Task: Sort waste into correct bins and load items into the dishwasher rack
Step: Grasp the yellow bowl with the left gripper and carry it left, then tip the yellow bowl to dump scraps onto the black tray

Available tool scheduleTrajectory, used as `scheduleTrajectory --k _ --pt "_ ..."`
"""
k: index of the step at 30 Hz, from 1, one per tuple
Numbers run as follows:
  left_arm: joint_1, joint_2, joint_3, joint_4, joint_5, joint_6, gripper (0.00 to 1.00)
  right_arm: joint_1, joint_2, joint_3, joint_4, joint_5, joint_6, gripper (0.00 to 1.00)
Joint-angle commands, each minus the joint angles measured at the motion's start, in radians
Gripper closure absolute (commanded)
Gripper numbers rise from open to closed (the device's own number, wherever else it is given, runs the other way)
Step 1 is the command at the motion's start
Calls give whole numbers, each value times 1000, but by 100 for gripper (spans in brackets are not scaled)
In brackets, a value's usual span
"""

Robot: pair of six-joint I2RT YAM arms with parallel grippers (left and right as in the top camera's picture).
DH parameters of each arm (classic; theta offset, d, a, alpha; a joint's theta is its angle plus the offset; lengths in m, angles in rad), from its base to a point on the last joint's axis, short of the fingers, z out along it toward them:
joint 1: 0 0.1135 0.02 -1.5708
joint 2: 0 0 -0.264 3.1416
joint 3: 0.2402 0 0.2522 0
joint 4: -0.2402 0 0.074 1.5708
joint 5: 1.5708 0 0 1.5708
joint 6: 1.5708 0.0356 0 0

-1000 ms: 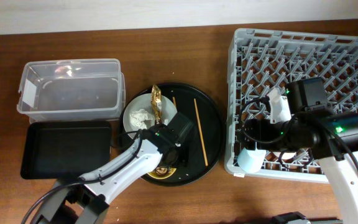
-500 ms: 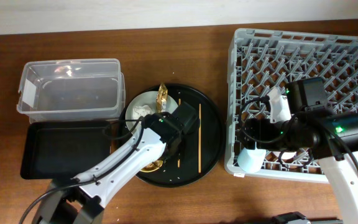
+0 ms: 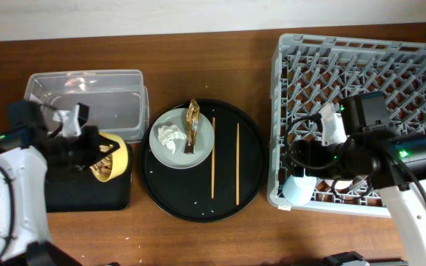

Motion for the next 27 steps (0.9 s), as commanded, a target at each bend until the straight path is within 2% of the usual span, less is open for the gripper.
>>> scheduleTrajectory --k 1,3,7,12,13,14,15,16,17,18,19,20,21,22,23,24,25,26,27 --pt "182 113 -51 -8 436 283 100 6 -6 -3 1 9 8 20" --pt "265 175 -54 -12 604 348 99 6 -6 -3 1 9 8 20" --pt "336 208 -131 -10 802 402 100 6 -6 -3 1 9 8 20" --pt "364 208 -163 -52 800 402 99 6 -6 -3 1 9 8 20" --pt "363 208 -163 -71 800 447 99 6 -6 -3 -1 9 8 20" --pt "372 218 -163 -23 755 402 99 6 -6 -3 0 9 9 20" --pt "373 223 -167 -82 787 401 100 6 -6 -3 0 9 13 20" --pt "367 219 -174 -208 803 512 100 6 -6 -3 -1 9 16 20" --pt "367 219 -174 -237 766 638 100 6 -6 -3 0 9 16 20" --pt "383 229 -174 -197 732 582 100 6 -6 -3 3 9 21 20" --pt "392 235 -176 -252 739 563 100 6 -6 -3 4 9 27 21" --pt "392 234 -177 -295 750 669 100 6 -6 -3 3 9 27 20" --pt "395 240 -177 -224 705 660 100 6 -6 -3 4 9 27 20" --pt "398 251 -177 -210 688 558 100 6 -6 -3 8 9 27 20" --pt "398 251 -177 -259 705 628 100 6 -6 -3 8 9 27 21" --pt "404 253 -177 -224 696 631 100 6 -6 -3 8 9 27 21" --pt "406 257 -177 -237 695 560 100 6 -6 -3 8 9 27 20" --pt "396 252 -177 -304 698 633 100 6 -6 -3 7 9 27 20" --pt "387 251 -177 -314 673 649 100 6 -6 -3 6 9 27 20"
